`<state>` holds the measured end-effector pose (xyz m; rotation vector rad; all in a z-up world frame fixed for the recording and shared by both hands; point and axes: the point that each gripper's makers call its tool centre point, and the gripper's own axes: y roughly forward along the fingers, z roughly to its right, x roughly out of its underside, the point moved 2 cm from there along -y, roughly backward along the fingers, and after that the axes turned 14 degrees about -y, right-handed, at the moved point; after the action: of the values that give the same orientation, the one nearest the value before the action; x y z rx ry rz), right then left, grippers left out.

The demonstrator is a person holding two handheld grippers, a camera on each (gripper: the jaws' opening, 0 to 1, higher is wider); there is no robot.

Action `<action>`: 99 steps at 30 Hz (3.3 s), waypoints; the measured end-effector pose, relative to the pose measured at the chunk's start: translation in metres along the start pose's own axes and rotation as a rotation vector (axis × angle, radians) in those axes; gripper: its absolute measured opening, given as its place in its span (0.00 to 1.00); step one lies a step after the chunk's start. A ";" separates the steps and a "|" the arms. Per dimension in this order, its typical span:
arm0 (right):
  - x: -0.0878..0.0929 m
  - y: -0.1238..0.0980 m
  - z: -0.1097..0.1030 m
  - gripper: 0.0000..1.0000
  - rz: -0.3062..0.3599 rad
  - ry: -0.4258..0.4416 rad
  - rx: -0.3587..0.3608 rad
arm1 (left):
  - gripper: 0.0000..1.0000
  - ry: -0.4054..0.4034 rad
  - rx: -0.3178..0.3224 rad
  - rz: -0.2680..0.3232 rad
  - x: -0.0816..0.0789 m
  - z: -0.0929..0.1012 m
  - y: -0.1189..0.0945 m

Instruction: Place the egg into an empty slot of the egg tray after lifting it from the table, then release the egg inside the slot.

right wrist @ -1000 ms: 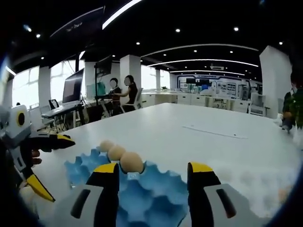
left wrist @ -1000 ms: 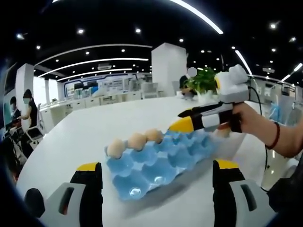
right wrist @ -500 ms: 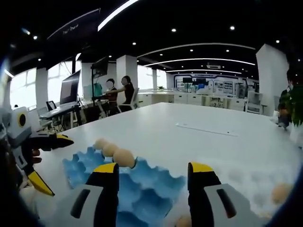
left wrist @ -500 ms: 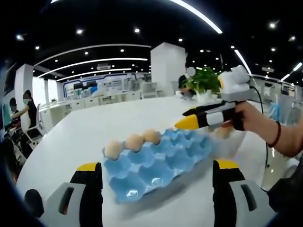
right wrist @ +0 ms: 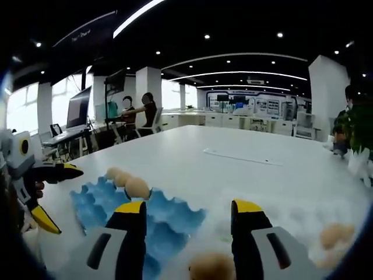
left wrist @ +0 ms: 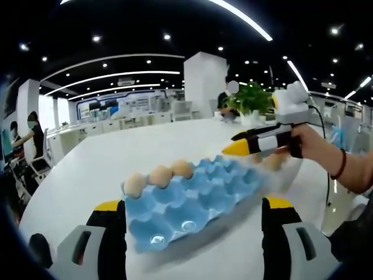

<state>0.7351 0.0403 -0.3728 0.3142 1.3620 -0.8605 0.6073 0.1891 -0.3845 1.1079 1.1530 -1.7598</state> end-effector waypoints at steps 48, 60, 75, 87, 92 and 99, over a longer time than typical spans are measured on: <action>0.040 -0.050 0.087 0.60 -0.078 0.039 0.182 | 0.98 0.005 -0.012 -0.004 -0.002 -0.004 0.011; 0.060 -0.067 0.118 0.60 -0.112 0.060 0.250 | 0.98 0.007 -0.016 -0.016 0.003 -0.005 0.011; 0.074 -0.074 0.140 0.58 -0.133 0.084 0.315 | 0.98 -0.001 -0.025 -0.017 0.004 -0.008 0.010; 0.087 -0.080 0.161 0.43 -0.196 0.149 0.379 | 0.97 0.001 -0.028 -0.023 0.006 -0.007 0.011; 0.094 -0.076 0.162 0.36 -0.238 0.161 0.391 | 0.97 0.000 -0.027 -0.024 0.007 -0.007 0.011; 0.095 -0.077 0.165 0.33 -0.253 0.175 0.422 | 0.97 0.005 -0.033 -0.022 0.006 -0.010 0.008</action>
<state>0.7978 -0.1528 -0.4037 0.5602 1.3922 -1.3617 0.6145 0.1950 -0.3947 1.0847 1.1969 -1.7493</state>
